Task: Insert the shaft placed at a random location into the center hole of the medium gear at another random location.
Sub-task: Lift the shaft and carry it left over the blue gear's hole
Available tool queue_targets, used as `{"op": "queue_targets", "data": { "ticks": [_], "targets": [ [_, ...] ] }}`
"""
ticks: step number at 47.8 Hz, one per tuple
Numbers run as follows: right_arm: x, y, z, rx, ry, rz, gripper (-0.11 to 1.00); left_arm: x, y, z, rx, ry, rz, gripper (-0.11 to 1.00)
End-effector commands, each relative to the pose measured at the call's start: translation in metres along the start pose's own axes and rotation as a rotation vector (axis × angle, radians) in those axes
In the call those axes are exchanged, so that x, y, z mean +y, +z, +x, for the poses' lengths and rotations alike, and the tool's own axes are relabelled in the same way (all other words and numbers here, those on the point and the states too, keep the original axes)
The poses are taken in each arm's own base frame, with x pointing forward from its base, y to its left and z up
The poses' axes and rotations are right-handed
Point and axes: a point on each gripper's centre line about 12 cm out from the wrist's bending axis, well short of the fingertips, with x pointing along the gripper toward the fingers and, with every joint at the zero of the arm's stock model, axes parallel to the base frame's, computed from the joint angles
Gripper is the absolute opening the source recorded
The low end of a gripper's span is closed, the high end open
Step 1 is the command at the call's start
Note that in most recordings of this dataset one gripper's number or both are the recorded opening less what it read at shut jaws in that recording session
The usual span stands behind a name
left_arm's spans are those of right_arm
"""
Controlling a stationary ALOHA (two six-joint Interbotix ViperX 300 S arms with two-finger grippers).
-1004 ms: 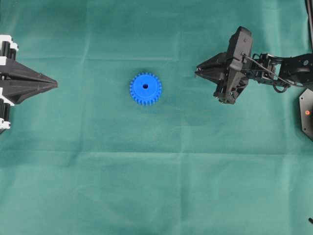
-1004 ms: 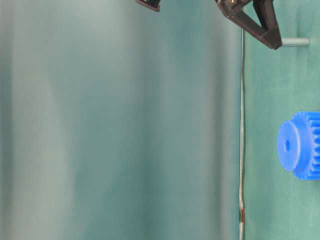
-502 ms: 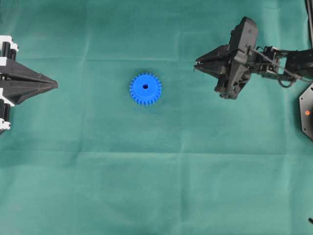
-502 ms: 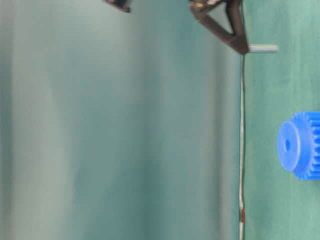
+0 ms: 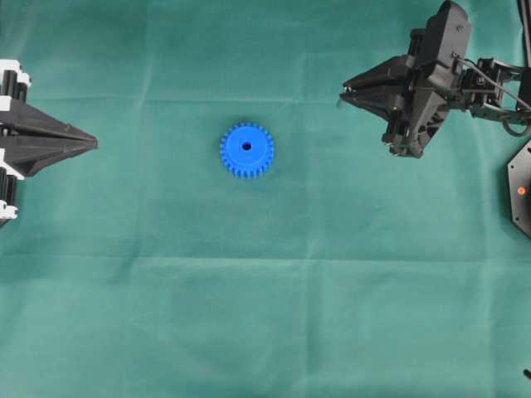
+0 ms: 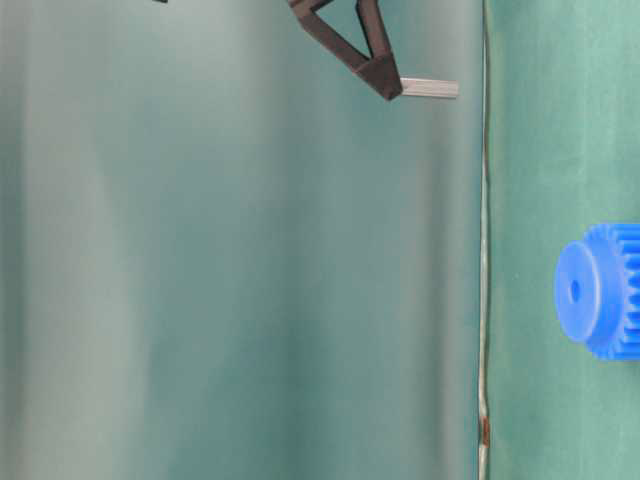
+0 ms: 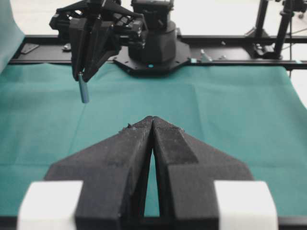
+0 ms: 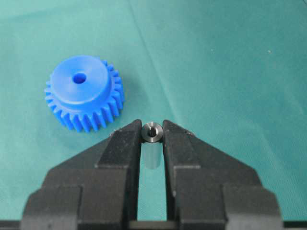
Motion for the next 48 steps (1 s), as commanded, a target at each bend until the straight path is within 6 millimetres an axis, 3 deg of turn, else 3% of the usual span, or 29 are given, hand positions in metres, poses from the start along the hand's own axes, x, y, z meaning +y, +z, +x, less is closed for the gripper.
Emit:
{"op": "queue_targets", "data": {
  "ticks": [1,19,48],
  "targets": [
    [0.000,0.011,0.000,-0.028,-0.002,-0.012,0.13,0.000,0.012,0.002,-0.031,-0.002,0.000,0.00],
    [0.011,0.014,0.015,-0.022,0.029,-0.022,0.13,0.000,0.012,0.002,-0.031,-0.002,0.000,0.00],
    [0.059,0.052,0.093,-0.030,0.126,-0.081,0.13,0.000,0.012,0.002,-0.035,-0.002,0.000,0.00]
  ]
}}
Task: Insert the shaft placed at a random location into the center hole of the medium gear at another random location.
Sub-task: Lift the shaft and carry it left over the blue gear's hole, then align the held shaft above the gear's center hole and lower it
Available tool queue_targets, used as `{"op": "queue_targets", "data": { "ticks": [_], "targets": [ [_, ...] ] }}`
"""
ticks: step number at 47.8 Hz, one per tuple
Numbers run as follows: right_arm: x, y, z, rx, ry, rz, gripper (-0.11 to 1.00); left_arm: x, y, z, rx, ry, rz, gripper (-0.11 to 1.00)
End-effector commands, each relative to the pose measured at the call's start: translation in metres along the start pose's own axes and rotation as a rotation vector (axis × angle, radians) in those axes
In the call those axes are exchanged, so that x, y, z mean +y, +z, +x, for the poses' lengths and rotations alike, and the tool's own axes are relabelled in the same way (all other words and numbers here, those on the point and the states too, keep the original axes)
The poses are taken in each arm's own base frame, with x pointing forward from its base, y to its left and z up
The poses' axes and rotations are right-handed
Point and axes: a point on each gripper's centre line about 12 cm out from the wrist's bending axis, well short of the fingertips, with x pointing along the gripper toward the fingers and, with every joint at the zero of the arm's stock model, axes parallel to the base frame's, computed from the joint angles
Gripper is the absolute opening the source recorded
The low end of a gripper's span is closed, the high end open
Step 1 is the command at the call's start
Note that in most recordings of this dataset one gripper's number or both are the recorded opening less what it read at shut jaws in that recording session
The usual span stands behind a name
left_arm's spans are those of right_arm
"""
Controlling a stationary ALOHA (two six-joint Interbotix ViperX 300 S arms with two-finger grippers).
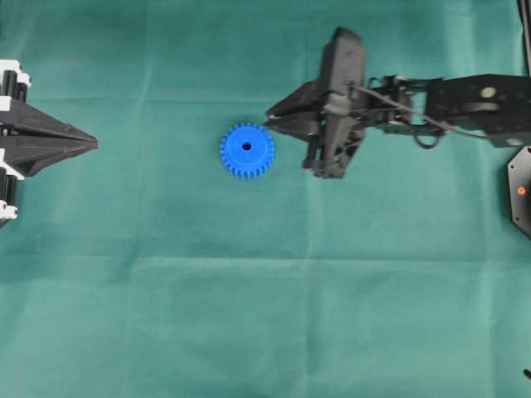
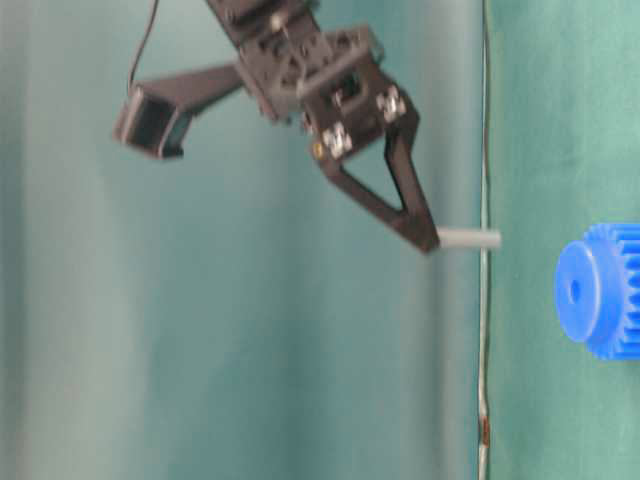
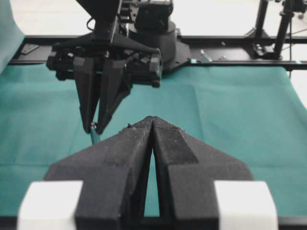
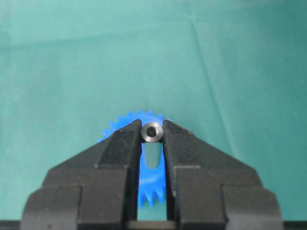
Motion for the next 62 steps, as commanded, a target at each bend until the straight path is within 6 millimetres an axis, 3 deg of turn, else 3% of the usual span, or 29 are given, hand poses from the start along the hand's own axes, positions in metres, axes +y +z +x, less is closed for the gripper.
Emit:
{"op": "queue_targets", "data": {
  "ticks": [1,24,48,62],
  "targets": [
    [0.005,0.024,0.004,-0.067,0.010,-0.022,0.13,0.000,0.012,0.002,-0.032,-0.002,0.002,0.00],
    [0.009,0.028,0.017,-0.079,0.018,-0.025,0.13,0.000,0.012,0.002,-0.034,-0.002,0.003,0.00],
    [0.007,-0.009,0.050,-0.019,0.008,0.023,0.13,0.000,0.011,0.002,-0.029,-0.002,0.003,0.00],
    [0.008,-0.013,0.052,-0.012,0.007,0.028,0.13,0.000,0.011,0.002,-0.028,-0.002,0.003,0.00]
  ]
}}
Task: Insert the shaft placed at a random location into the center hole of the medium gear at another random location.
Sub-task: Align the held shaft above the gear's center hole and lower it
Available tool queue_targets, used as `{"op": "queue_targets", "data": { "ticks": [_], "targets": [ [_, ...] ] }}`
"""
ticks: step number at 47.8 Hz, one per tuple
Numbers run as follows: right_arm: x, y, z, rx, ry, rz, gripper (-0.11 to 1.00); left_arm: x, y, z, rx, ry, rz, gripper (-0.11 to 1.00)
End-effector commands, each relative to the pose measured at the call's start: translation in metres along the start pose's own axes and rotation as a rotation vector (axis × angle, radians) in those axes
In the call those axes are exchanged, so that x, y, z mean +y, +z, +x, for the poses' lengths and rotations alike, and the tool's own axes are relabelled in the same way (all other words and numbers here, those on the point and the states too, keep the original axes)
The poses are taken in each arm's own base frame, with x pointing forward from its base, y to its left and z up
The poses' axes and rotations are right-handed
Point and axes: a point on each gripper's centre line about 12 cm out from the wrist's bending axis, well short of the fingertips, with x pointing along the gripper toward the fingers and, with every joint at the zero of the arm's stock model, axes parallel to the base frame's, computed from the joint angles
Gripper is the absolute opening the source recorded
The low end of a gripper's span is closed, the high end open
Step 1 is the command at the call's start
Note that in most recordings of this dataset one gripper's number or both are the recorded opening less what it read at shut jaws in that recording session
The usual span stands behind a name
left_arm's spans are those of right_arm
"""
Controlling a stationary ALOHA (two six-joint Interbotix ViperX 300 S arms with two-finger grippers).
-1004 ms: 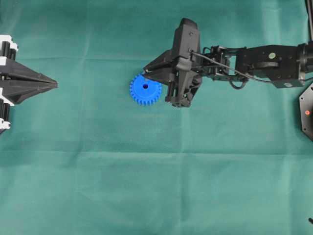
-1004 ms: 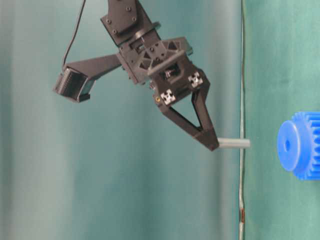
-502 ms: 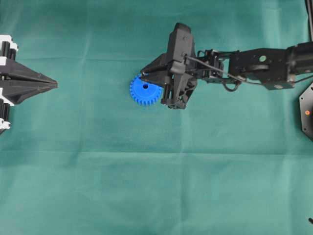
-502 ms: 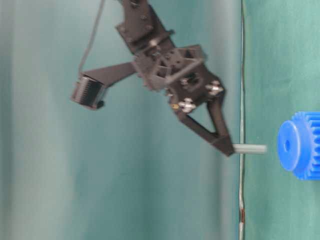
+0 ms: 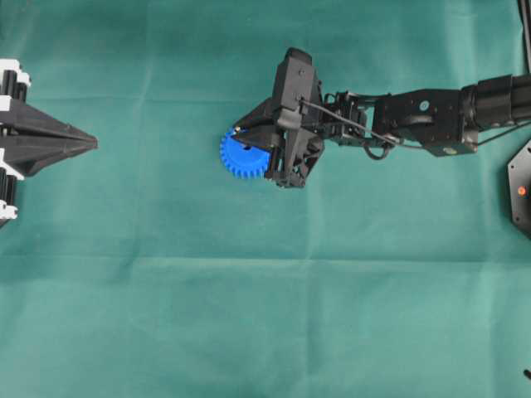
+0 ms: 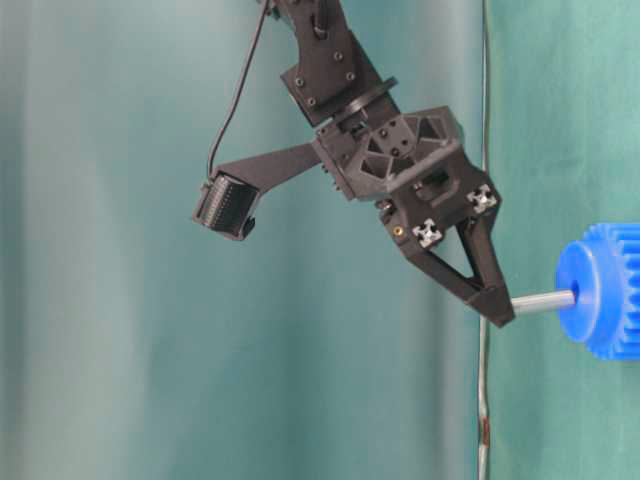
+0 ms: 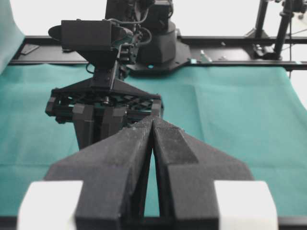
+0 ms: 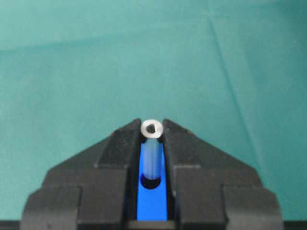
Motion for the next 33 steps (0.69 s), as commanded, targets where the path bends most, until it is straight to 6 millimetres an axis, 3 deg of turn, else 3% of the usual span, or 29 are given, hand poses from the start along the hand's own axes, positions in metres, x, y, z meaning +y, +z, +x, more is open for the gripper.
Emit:
{"op": "queue_targets", "data": {
  "ticks": [1,9,24,33],
  "targets": [
    [0.002,0.008,-0.002,-0.023,0.005,0.004,0.13,0.000,0.011,0.002,-0.028,-0.002,0.003,0.00],
    [0.003,0.014,-0.007,-0.035,0.006,-0.002,0.13,0.000,0.011,0.002,-0.028,-0.002,0.005,0.00],
    [0.006,0.048,-0.040,-0.110,0.018,-0.042,0.13,0.000,0.011,0.002,-0.026,-0.002,0.003,0.00],
    [0.007,0.045,-0.037,-0.108,0.020,-0.036,0.13,0.000,0.011,0.002,-0.028,-0.002,0.005,0.00]
  ]
}}
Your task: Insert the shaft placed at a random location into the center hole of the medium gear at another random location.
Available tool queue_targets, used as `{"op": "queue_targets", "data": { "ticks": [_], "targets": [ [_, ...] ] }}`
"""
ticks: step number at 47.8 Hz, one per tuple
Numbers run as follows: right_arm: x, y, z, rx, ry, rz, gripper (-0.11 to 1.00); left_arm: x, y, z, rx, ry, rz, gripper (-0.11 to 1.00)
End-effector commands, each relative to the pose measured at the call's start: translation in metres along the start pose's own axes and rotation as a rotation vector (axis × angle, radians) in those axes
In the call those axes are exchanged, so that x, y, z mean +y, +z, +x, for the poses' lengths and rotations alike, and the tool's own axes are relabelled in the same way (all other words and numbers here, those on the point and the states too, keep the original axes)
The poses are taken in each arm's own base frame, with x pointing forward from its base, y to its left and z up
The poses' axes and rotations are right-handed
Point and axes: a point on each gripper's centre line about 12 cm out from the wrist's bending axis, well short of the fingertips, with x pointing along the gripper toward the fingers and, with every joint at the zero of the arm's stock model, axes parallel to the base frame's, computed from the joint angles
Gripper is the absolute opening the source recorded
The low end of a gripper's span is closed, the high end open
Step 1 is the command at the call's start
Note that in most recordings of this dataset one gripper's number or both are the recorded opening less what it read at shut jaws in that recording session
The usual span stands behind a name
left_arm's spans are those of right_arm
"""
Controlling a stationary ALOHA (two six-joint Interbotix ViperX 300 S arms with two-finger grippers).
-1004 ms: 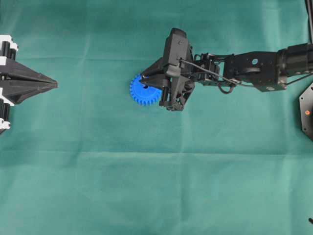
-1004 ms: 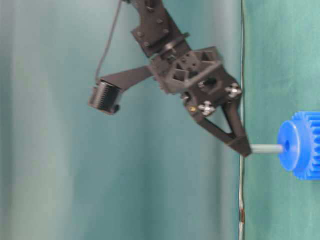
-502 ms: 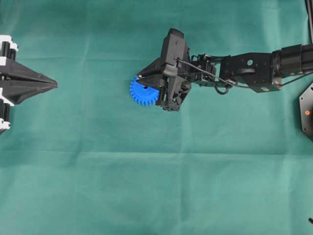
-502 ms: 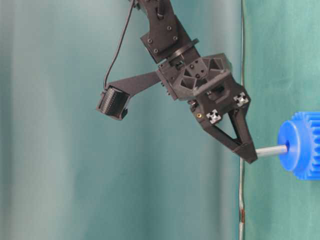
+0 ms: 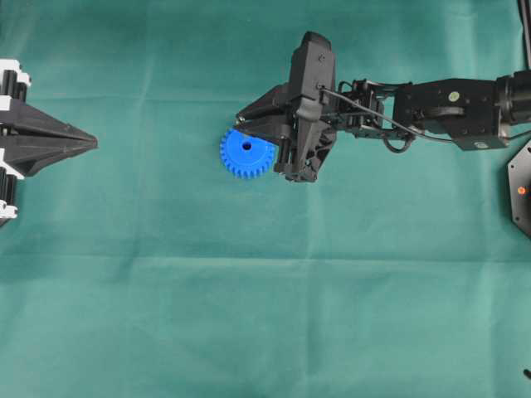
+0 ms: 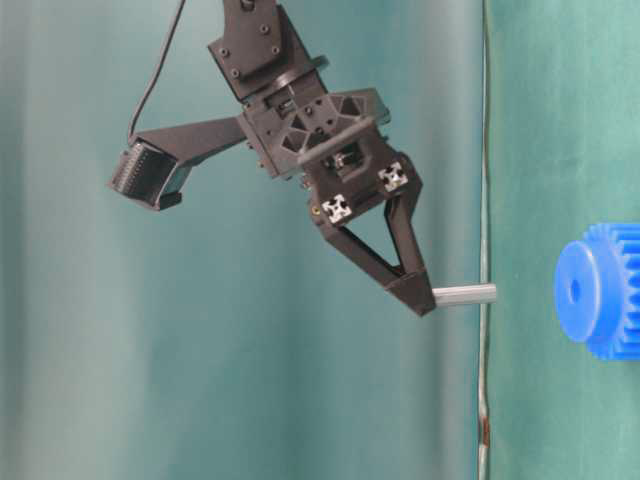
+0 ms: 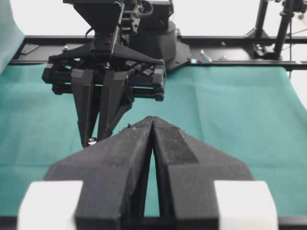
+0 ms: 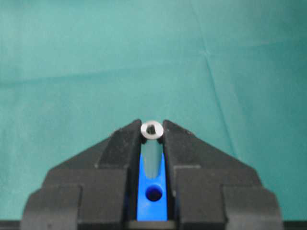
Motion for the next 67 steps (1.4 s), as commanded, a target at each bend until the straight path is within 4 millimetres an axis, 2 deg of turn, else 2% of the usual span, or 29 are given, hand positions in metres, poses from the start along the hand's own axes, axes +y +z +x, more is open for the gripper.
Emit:
{"op": "queue_targets", "data": {
  "ticks": [1,17,26,36,53,67],
  "targets": [
    [0.004,0.013,-0.004,-0.047,0.008,-0.014,0.13,0.000,0.010,0.002,-0.026,-0.002,0.005,0.00],
    [0.004,-0.021,0.023,-0.003,0.002,0.018,0.13,0.000,0.010,0.002,-0.026,-0.002,0.005,0.00],
    [0.003,-0.031,0.027,0.020,-0.003,0.028,0.13,0.000,0.010,0.002,-0.026,-0.002,0.005,0.00],
    [0.003,-0.031,0.026,0.007,-0.003,0.028,0.13,0.000,0.010,0.002,-0.026,-0.002,0.005,0.00],
    [-0.001,-0.008,0.006,-0.086,-0.009,0.012,0.13,0.000,0.010,0.003,-0.021,-0.002,0.005,0.00],
    [0.000,-0.010,0.006,-0.086,-0.008,0.013,0.13,0.000,0.010,0.003,-0.023,-0.002,0.005,0.00]
  ]
}}
